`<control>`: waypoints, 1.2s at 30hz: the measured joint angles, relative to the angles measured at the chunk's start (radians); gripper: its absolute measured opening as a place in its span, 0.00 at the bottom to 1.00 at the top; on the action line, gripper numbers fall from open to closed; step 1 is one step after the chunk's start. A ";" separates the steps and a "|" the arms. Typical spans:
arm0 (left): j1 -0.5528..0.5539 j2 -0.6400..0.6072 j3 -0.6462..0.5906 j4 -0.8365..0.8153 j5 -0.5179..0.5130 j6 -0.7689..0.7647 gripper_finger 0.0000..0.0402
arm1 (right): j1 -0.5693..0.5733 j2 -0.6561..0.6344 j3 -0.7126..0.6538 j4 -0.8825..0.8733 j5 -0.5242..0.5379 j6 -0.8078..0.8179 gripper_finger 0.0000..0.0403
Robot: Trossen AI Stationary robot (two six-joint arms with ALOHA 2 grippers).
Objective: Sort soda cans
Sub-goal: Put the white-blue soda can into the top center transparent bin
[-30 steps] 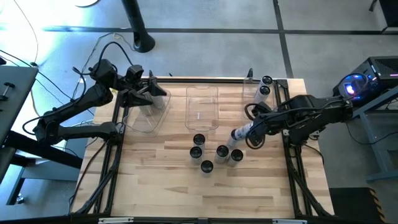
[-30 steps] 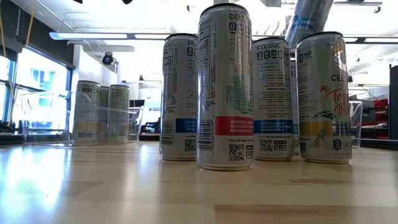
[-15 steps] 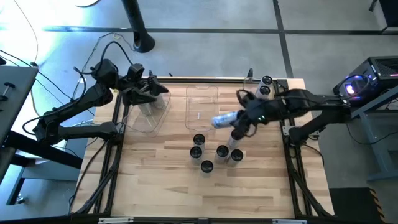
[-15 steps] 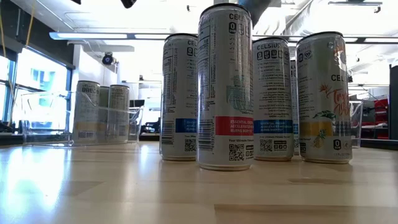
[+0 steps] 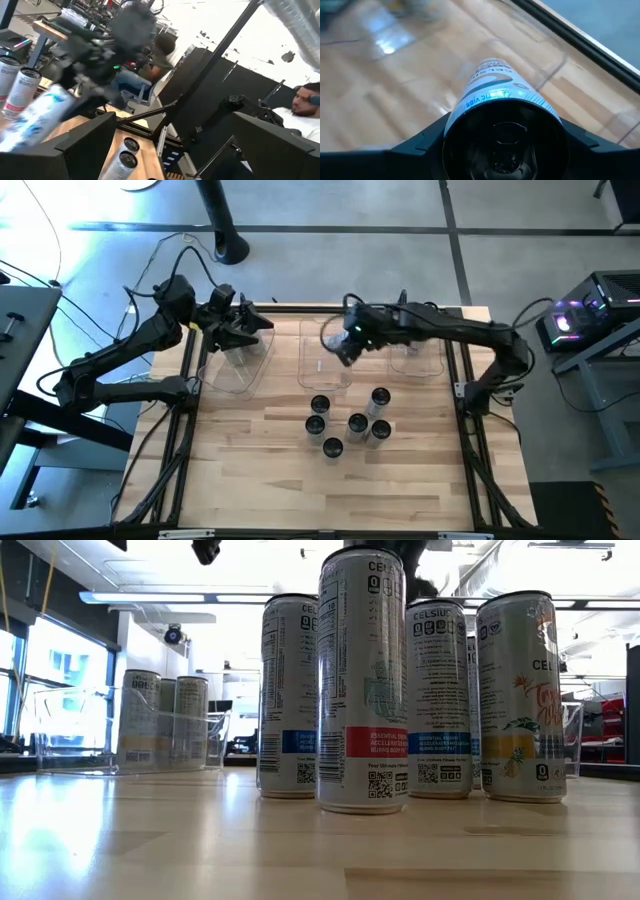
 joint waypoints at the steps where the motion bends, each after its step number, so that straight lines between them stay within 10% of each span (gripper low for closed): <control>1: 0.000 0.001 0.000 -0.007 0.000 0.010 0.96 | -0.022 0.020 0.000 0.000 -0.002 0.000 0.59; 17: -0.028 0.029 0.000 -0.313 -0.227 0.208 0.96 | -0.173 0.196 0.000 0.034 -0.101 -0.124 0.59; 36: -0.122 0.063 0.000 -0.276 -0.359 0.189 0.96 | -0.223 0.252 0.000 -0.204 -0.102 -0.325 0.59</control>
